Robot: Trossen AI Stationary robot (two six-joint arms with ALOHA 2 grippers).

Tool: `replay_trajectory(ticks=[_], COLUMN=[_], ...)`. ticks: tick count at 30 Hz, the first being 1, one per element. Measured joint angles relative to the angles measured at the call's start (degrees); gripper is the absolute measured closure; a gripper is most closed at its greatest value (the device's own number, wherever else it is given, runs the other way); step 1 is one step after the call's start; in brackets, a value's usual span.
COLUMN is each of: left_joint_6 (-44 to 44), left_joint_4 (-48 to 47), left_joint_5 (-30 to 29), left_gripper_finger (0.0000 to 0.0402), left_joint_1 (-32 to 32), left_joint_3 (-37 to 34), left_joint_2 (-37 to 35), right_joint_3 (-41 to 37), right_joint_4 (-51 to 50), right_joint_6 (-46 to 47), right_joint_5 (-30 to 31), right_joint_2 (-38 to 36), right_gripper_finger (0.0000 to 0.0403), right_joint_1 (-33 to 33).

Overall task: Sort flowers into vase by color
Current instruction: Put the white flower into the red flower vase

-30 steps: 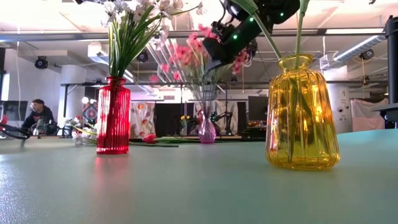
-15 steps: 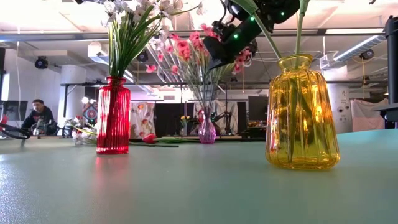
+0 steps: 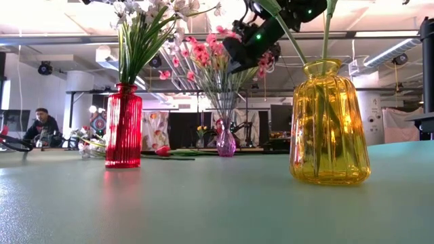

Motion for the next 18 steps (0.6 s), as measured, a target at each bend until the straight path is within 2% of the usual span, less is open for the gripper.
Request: replay_trajectory(ticks=[8,18], left_joint_6=[0.0,0.0], left_joint_4=[0.0,0.0], left_joint_5=[0.0,0.0], left_gripper_finger=[0.0208,0.0208], left_joint_1=[0.0,0.0], left_joint_3=[0.0,0.0], left_joint_2=[0.0,0.0], right_joint_3=[0.0,0.0], right_joint_4=[-1.9,-2.9], right_joint_6=[1.4,2.9], right_joint_5=[-0.4,-0.7], right_joint_2=[-3.8,-9.8], right_gripper_finger=[0.0223,0.0216], right_joint_1=[1.6,4.3])
